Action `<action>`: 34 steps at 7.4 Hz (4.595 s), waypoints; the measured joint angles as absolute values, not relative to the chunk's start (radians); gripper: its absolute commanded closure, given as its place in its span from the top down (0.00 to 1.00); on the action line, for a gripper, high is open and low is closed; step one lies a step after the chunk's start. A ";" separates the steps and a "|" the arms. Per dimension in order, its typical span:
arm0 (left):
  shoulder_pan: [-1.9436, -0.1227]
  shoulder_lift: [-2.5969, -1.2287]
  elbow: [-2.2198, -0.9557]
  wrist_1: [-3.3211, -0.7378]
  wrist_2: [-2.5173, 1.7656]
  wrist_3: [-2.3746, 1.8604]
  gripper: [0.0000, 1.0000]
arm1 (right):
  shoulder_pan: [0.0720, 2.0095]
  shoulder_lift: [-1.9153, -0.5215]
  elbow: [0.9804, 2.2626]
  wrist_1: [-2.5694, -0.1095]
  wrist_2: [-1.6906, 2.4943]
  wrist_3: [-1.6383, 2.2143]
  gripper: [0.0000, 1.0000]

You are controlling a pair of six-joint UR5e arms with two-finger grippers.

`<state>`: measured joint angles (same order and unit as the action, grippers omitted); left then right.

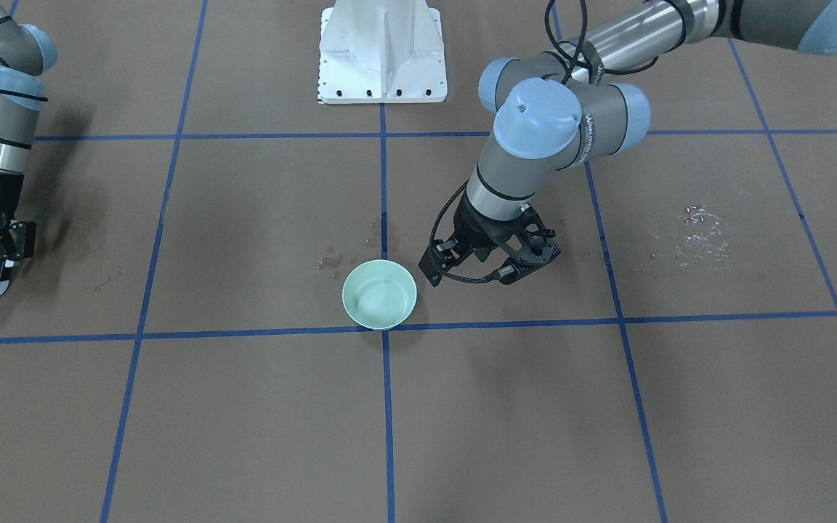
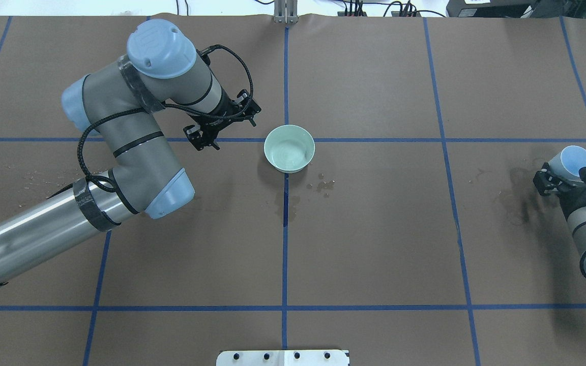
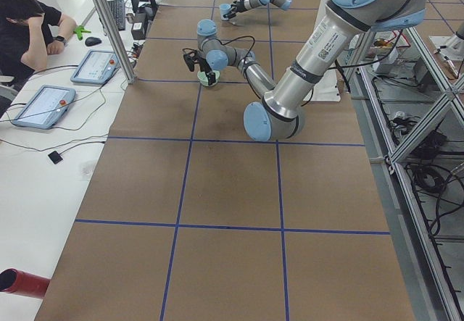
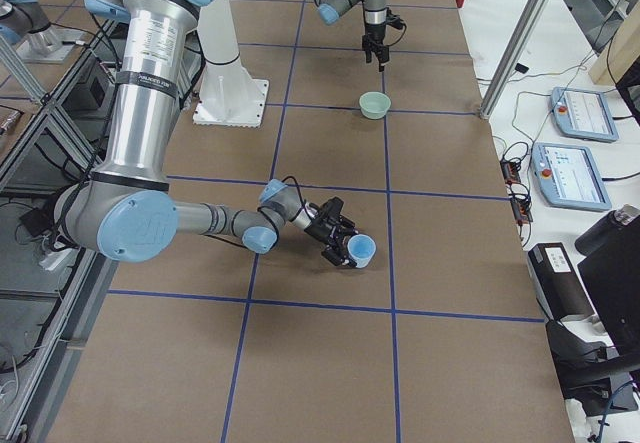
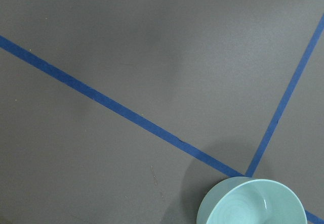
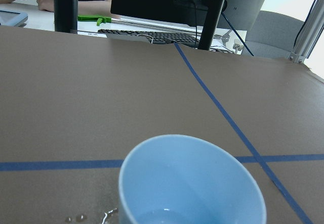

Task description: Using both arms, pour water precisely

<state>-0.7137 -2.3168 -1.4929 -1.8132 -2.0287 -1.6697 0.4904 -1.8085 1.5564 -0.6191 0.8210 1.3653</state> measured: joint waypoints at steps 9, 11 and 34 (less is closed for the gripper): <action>-0.712 -2.310 -1.497 -1.813 -2.027 -1.677 1.00 | 0.582 -1.729 1.507 -0.604 0.864 1.294 0.00; -0.717 -2.307 -1.513 -1.813 -2.035 -1.668 1.00 | 0.663 -1.674 1.519 -0.560 0.982 1.211 0.00; -0.996 -1.863 -1.831 -1.736 -2.168 -0.982 1.00 | 0.582 -0.825 1.555 -1.505 1.836 0.457 0.00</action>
<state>-0.9956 -1.8626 -1.8311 -1.7364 -2.1681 -0.9818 0.5824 -0.8247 1.5551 -1.5046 1.8356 0.4574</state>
